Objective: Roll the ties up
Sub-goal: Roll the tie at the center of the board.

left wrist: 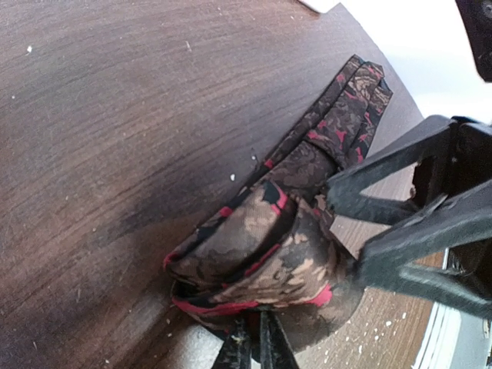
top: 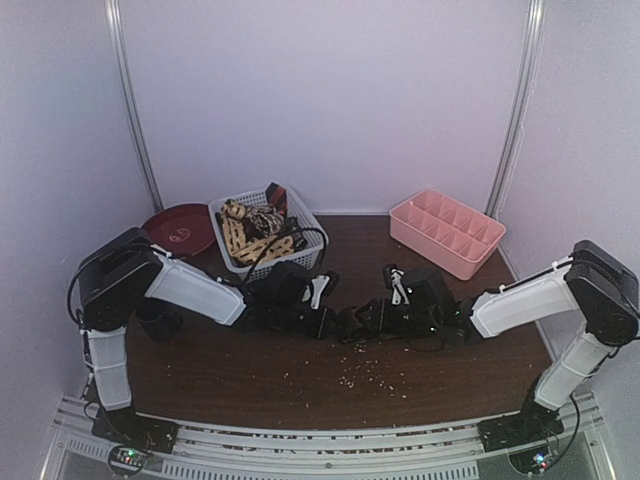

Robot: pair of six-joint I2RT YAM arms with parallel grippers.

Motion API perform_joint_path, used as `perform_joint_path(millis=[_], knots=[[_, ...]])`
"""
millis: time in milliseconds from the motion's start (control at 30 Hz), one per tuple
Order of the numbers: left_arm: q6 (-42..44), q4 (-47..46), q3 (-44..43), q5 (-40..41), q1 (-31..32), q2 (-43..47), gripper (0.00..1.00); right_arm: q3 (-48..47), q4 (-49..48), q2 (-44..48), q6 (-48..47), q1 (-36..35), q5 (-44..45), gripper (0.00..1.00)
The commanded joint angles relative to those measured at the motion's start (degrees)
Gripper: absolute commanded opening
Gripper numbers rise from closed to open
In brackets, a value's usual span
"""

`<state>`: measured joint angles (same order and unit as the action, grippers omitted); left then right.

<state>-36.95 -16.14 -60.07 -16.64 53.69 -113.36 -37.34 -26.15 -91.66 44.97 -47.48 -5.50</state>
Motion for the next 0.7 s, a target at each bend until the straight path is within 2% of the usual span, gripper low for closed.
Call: perform_joint_path(millis=[0,133,233,400,500,567,600,667], knots=[[0.8,-1.2,-2.3,0.6,0.3,-1.5,0.07,-2.6,2.7,-1.9,-1.6,0.3,0.1,0.43],[0.7,-1.4,-2.7,0.1,0.3,-1.7,0.08,-3.6,4.4,-2.9,-3.0,0.4,1.4,0.35],[1.5,-1.4,-2.6,-0.4,0.3,-0.9,0.13,-3.2,4.2,-2.9,-3.0,1.0,1.3,0.29],[8.2,-0.1,-2.1,1.7,0.3,1.8,0.41,-2.6,3.0,-4.4,-2.6,2.8,-1.9,0.26],[16.3,0.2,-2.7,3.7,0.3,2.6,0.52,-2.5,1.5,-6.3,-1.8,3.7,-5.2,0.26],[23.2,1.7,-4.0,5.0,0.6,2.2,0.67,-2.1,0.1,-7.0,-1.1,4.1,-6.7,0.26],[26.2,2.5,-4.7,5.7,0.8,1.9,0.72,-1.7,-0.8,-7.3,-0.7,4.3,-7.2,0.27],[30.9,2.5,-5.1,5.9,1.1,1.4,0.74,-1.0,-2.3,-7.6,-0.1,4.7,-8.5,0.26]])
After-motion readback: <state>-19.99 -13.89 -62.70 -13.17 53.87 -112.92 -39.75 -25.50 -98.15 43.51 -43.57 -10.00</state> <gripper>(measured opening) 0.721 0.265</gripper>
